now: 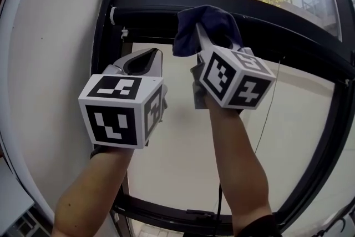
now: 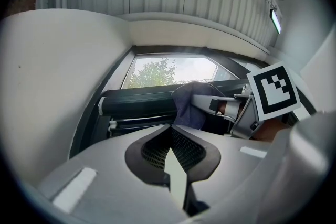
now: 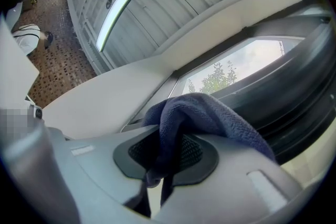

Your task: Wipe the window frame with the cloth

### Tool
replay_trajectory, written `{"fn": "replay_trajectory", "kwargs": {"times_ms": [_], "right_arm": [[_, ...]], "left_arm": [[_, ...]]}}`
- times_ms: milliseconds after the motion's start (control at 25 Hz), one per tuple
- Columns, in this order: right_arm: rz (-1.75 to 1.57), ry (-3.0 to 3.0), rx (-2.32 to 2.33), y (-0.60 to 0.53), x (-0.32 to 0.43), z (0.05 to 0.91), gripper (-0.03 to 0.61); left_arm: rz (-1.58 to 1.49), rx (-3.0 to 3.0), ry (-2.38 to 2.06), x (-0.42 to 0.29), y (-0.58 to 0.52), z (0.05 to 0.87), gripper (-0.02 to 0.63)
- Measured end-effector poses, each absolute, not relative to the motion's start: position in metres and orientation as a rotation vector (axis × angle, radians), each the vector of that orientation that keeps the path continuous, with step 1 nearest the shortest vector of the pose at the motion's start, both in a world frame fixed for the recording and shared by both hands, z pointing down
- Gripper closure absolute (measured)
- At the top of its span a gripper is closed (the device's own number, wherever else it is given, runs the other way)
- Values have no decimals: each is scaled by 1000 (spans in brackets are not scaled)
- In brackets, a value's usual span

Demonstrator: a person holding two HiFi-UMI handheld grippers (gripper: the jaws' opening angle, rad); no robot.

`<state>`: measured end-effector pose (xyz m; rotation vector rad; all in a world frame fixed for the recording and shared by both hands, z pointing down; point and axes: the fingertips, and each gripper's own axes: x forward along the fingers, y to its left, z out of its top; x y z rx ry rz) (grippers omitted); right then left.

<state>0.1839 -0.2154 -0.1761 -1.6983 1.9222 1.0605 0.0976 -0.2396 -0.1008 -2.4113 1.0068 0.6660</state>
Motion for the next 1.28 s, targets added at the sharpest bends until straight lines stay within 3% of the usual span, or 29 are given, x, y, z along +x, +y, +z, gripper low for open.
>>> {"fn": "replay_trajectory", "kwargs": {"times_ms": [1280], "right_arm": [[1130,1814,-1753,-99,324,-181,511]], "left_arm": [[670,-2555,692,280,-153,-94,620]]}}
